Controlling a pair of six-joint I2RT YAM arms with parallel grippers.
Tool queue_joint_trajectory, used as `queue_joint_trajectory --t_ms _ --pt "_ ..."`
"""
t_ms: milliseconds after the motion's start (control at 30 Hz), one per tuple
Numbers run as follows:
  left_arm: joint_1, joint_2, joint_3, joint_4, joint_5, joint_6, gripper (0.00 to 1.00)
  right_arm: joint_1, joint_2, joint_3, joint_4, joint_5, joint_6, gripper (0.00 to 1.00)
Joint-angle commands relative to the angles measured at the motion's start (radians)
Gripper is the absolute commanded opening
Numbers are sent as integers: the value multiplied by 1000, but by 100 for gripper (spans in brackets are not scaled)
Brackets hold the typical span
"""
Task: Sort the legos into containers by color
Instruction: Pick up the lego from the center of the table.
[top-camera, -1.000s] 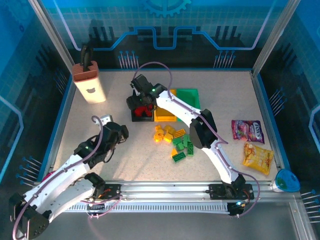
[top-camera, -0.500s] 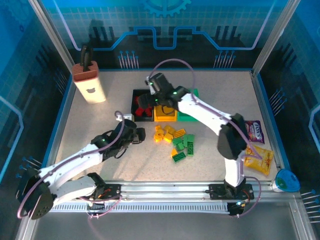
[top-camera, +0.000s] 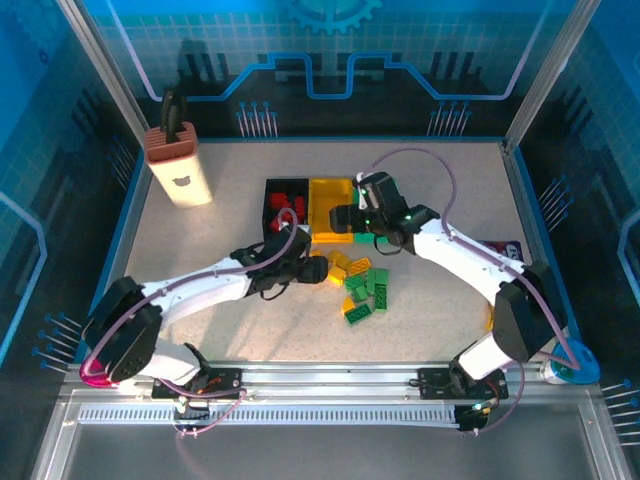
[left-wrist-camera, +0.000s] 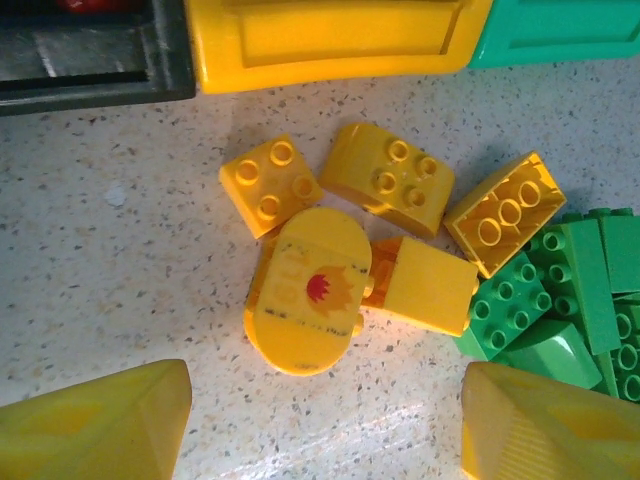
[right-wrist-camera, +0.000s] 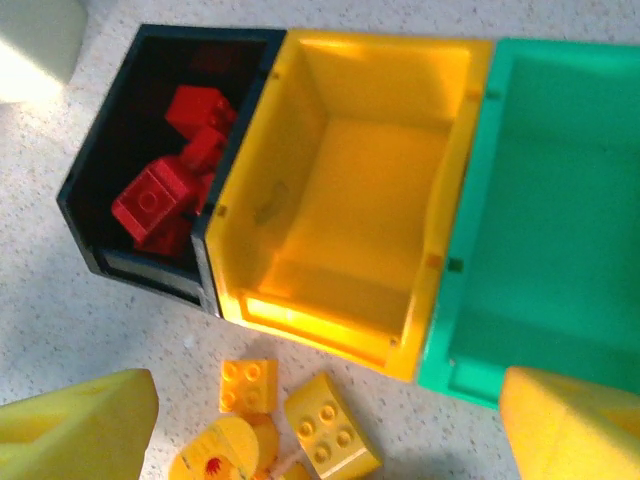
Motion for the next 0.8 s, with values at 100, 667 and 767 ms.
queue_joint_trajectory --t_ms 100,667,767 --pt "-10 114 96 -34 -4 46 71 -32 -102 -101 43 -3 31 89" --pt "-20 288 165 -104 -66 58 64 -65 -137 -201 59 -10 43 89" --pt "-20 311 165 -99 -67 57 62 -67 -135 -203 61 -12 46 89"
